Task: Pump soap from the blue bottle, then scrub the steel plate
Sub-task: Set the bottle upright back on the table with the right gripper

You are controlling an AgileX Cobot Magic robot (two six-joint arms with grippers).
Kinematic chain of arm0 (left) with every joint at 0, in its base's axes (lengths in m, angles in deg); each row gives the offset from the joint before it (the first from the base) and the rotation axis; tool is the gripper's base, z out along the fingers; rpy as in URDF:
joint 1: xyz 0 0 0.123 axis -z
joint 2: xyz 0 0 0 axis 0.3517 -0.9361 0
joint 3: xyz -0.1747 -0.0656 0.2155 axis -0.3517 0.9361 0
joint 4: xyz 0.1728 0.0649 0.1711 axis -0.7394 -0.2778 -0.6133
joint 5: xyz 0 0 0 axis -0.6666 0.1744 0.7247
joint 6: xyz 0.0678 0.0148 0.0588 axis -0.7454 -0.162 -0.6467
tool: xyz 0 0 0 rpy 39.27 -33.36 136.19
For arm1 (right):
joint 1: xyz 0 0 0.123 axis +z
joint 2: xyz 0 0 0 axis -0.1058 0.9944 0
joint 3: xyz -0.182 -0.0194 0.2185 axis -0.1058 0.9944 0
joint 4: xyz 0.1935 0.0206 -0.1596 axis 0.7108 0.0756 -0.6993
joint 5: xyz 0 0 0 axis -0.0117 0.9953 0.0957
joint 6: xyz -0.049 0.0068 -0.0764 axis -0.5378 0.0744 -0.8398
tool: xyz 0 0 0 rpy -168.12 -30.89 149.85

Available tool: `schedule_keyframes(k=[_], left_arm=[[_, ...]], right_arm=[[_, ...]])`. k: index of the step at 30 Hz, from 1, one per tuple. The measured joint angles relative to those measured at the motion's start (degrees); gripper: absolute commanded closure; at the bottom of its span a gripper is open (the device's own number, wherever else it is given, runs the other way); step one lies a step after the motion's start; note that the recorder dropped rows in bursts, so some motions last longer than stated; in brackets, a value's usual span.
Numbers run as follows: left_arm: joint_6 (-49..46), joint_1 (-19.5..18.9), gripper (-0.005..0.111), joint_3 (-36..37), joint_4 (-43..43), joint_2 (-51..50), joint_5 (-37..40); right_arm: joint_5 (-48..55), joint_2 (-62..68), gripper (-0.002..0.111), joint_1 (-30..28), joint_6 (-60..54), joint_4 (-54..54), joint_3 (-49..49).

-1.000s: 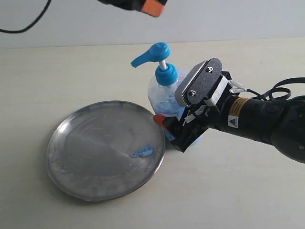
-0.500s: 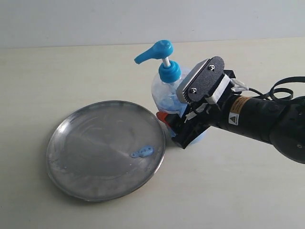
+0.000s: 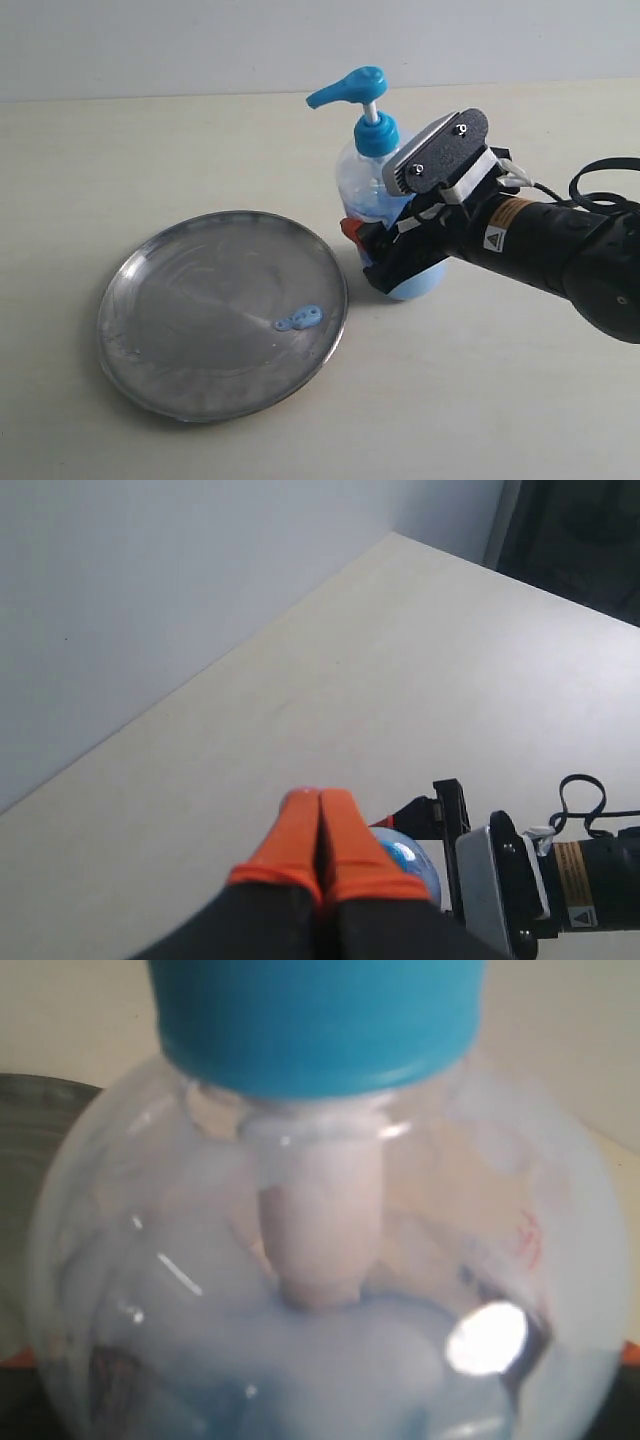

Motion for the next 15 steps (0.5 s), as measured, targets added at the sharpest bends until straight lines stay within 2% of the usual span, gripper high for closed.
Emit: schedule_keyframes(k=[15], left_arm=[[6.25, 0.00, 0.106, 0.00, -4.03, 0.00, 4.41]], right_arm=[[0.00, 0.21, 0.108, 0.00, 0.00, 8.66, 0.00]])
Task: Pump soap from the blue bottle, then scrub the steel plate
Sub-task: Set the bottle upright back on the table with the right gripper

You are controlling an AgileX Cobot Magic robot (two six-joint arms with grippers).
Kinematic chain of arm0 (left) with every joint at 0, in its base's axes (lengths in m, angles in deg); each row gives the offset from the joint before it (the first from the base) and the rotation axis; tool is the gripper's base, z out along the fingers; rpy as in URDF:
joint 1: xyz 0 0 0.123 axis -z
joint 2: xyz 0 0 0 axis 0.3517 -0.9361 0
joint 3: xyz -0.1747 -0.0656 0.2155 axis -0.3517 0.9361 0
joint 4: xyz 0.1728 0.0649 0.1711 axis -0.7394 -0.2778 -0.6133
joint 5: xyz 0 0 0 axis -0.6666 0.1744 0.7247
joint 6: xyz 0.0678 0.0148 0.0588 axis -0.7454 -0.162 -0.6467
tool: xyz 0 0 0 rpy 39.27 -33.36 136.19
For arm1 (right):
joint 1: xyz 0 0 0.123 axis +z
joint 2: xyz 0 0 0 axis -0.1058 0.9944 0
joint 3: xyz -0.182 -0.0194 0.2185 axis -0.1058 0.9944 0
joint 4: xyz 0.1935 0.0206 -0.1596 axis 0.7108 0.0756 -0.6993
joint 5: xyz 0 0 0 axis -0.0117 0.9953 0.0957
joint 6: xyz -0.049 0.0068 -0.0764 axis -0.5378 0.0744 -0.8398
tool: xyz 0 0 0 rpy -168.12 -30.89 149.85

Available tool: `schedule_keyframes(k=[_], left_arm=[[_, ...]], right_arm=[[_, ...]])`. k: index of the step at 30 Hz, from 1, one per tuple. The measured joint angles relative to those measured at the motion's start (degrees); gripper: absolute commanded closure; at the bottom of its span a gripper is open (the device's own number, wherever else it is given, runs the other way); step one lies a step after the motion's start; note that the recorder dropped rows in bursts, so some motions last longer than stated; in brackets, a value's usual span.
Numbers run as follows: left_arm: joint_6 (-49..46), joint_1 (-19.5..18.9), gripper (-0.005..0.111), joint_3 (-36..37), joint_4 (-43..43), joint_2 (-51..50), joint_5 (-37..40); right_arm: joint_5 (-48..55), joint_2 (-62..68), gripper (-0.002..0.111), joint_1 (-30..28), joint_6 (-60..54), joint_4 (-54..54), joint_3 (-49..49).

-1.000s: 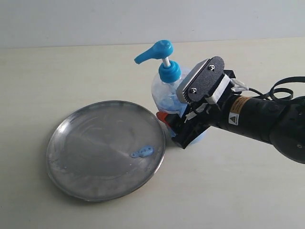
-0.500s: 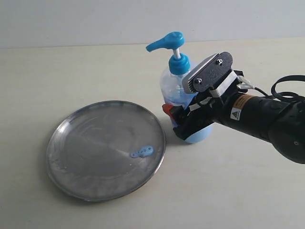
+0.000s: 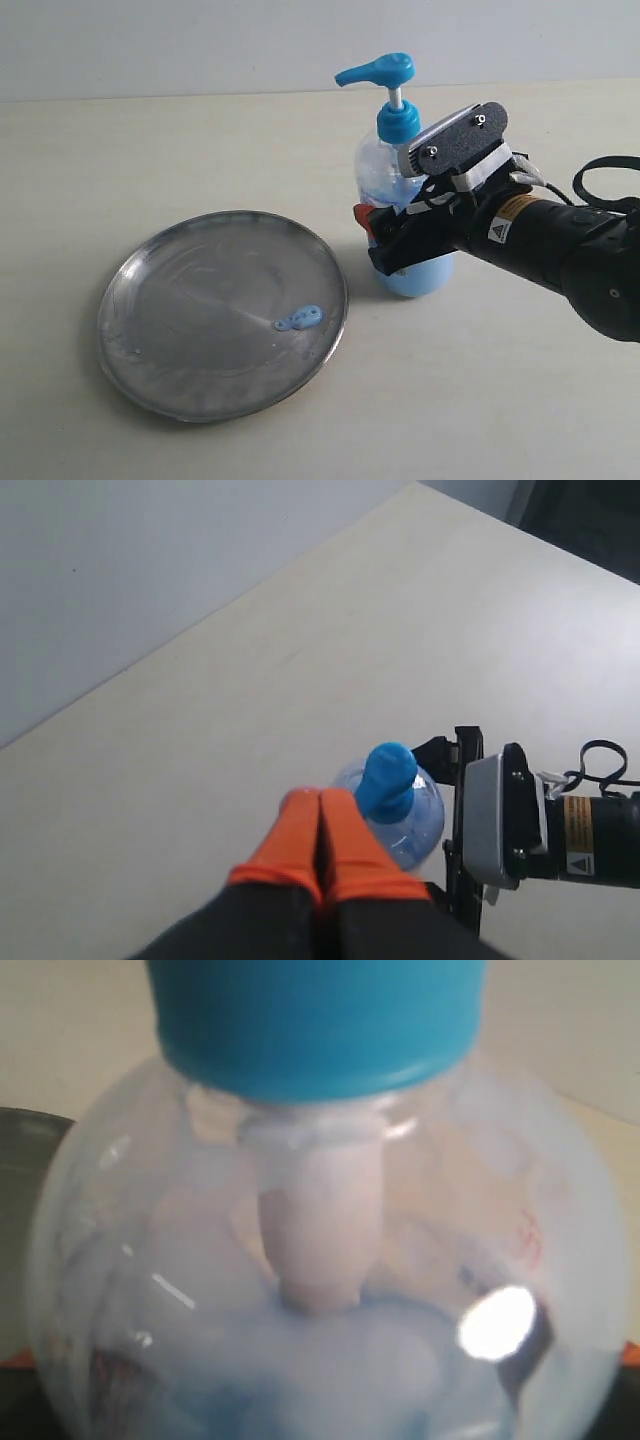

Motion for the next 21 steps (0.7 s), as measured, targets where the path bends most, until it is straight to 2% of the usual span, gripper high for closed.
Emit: schedule_keyframes(k=[7, 9, 12, 14, 21], left_arm=[[1.36, 0.00, 0.106, 0.00, -0.35, 0.00, 0.46], [1.36, 0.00, 0.106, 0.00, -0.47, 0.00, 0.50], [1.45, 0.00, 0.106, 0.00, -0.47, 0.00, 0.50], [1.45, 0.00, 0.106, 0.00, -0.47, 0.00, 0.50], [1.45, 0.00, 0.106, 0.00, -0.85, 0.00, 0.50]], right_arm=[[-0.24, 0.22, 0.108, -1.16, 3.81, 3.28, 0.13], [-1.81, 1.27, 0.108, -3.60, 7.73, 1.38, 0.13], [-4.98, 2.70, 0.108, -8.01, 16.69, -9.21, 0.13], [-5.51, 2.92, 0.108, -9.52, 18.72, -12.34, 0.13], [-18.08, 3.42, 0.108, -10.36, 13.39, -12.92, 7.25]])
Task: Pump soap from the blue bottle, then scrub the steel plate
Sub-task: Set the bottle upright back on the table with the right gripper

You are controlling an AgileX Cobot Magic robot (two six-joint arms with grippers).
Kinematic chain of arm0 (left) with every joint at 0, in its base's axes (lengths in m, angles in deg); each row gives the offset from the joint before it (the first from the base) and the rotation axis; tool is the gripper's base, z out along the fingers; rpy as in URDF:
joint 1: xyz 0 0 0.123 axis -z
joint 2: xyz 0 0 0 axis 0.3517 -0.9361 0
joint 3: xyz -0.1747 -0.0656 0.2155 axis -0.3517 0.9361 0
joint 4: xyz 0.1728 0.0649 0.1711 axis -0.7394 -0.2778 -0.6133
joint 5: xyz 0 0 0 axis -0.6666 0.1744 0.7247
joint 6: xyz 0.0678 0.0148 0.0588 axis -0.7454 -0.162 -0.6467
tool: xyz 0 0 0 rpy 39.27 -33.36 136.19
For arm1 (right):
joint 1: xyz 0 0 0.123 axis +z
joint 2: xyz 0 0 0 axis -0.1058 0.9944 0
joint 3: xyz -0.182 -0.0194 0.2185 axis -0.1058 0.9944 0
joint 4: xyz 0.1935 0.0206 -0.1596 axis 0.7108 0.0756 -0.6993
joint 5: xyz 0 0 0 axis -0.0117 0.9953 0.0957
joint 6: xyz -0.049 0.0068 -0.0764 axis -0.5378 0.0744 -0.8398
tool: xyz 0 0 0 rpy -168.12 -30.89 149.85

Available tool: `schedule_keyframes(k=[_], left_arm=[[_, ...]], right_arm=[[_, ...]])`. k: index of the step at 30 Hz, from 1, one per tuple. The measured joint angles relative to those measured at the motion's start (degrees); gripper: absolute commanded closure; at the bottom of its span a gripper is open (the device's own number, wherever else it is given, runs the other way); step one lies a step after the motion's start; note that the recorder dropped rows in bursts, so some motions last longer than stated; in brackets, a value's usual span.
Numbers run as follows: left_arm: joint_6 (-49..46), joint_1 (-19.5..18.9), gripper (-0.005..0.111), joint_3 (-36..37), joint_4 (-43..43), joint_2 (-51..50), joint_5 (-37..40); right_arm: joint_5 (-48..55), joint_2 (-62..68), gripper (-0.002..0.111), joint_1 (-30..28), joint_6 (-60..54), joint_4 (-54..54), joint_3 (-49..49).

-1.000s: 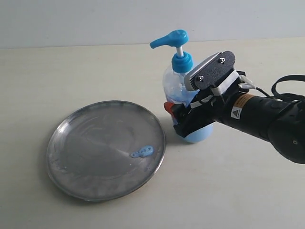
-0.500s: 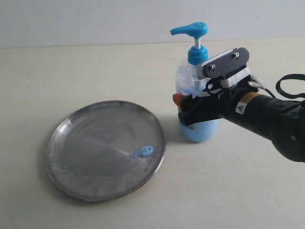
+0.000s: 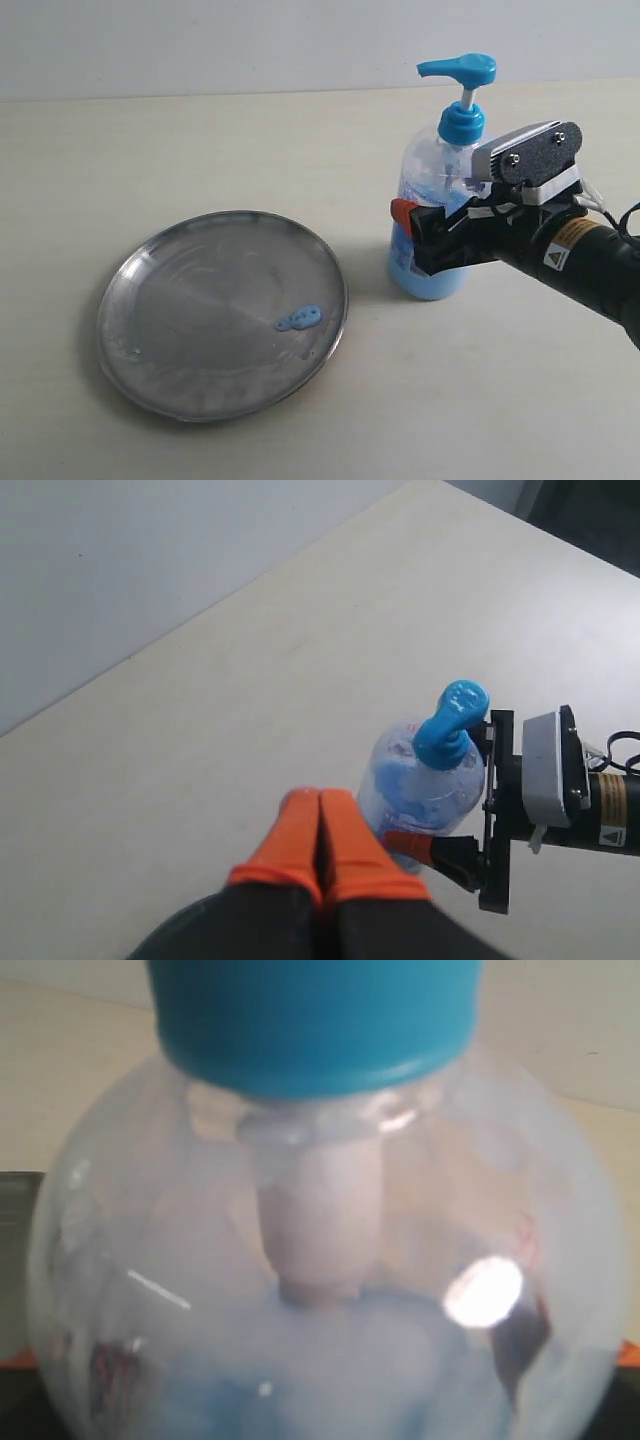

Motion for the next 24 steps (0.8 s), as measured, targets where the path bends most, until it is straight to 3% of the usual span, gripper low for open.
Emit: schedule_keyframes(k=[5, 8, 13, 17, 18, 21, 24], left_arm=[[0.00, 0.00, 0.106, 1.89, 0.00, 0.00, 0.00], [-0.23, 0.00, 0.106, 3.91, -0.10, 0.00, 0.00], [-0.22, 0.00, 0.106, 6.90, -0.10, 0.00, -0.38], [-0.22, 0.00, 0.106, 8.21, -0.10, 0.00, -0.62], [-0.22, 0.00, 0.106, 8.63, -0.10, 0.00, -0.97], [-0.72, 0.00, 0.106, 10.06, -0.10, 0.00, -2.11], [-0.87, 0.00, 0.106, 11.08, -0.10, 0.00, -3.08]], right_arm=[[-0.25, 0.00, 0.107, 0.00, -1.01, 0.88, 0.28], [-0.25, 0.00, 0.098, 0.00, -1.57, 0.88, 0.28], [-0.01, 0.00, 0.065, 0.00, -1.79, 1.07, 0.28], [0.10, 0.00, 0.033, 0.00, -1.79, 1.07, 0.28], [0.10, 0.00, 0.018, 0.00, -1.79, 1.07, 0.28], [0.21, 0.00, 0.005, 0.00, -3.18, 1.45, 0.28], [0.65, 0.00, 0.003, 0.00, -4.17, 1.75, 0.28]])
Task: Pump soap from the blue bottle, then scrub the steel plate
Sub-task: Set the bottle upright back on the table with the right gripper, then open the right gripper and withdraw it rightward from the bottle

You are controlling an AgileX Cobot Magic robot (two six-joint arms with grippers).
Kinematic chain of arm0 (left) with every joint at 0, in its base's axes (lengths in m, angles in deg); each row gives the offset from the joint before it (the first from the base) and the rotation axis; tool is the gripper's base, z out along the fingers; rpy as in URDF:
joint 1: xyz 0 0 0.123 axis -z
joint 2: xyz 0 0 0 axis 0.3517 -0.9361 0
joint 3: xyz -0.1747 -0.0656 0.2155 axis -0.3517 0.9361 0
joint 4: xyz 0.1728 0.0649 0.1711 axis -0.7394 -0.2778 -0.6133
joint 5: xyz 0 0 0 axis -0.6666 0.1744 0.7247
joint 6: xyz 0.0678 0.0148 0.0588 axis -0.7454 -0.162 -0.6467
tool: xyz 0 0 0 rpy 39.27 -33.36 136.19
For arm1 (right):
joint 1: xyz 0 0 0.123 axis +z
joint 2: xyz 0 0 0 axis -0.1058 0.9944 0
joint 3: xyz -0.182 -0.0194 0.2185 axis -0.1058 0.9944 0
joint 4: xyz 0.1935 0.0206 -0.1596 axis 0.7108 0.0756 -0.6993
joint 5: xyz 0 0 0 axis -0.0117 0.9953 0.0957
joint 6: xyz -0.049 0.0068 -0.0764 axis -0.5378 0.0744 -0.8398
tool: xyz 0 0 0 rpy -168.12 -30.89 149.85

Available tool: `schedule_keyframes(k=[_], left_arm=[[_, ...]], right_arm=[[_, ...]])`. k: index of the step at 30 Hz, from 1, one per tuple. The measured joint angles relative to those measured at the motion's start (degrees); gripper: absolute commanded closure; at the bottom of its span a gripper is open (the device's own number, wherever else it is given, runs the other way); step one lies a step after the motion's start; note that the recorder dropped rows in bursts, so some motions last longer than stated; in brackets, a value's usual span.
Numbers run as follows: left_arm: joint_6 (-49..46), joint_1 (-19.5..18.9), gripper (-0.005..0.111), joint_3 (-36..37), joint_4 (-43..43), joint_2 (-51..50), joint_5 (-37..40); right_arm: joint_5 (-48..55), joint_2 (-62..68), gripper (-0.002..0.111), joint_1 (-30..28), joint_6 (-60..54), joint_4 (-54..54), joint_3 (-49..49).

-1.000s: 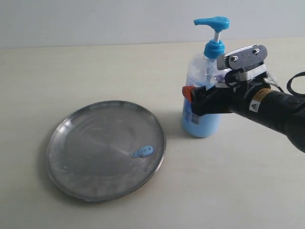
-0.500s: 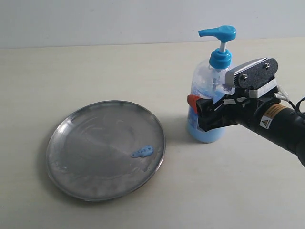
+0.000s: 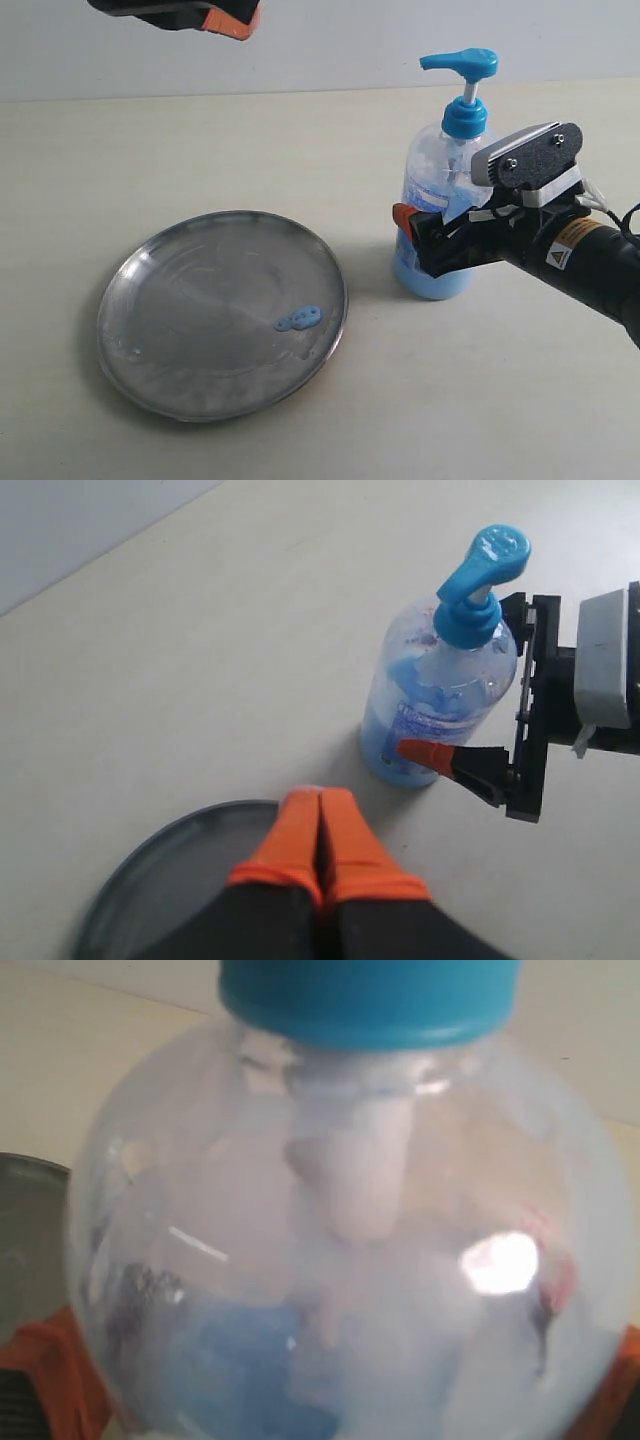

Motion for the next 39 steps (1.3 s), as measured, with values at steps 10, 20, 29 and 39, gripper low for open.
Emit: schedule_keyframes(k=[10, 20, 29, 39], left_arm=[[-0.25, 0.00, 0.106, 0.35, 0.00, 0.00, -0.75], [-0.25, 0.00, 0.106, 0.48, -0.01, 0.00, 0.72], [-1.32, 0.00, 0.106, 5.53, -0.01, 0.00, 0.84], [-1.73, 0.00, 0.106, 9.18, -0.01, 0.00, -0.45]], right_arm=[[0.14, -0.65, 0.003, 0.00, 0.00, 0.22, 0.00], [4.21, -8.32, 0.003, 0.00, 0.00, 0.22, 0.00], [11.44, -14.74, 0.003, 0.00, 0.00, 1.10, 0.09], [20.36, -26.36, 0.003, 0.00, 6.18, -1.62, 0.09]])
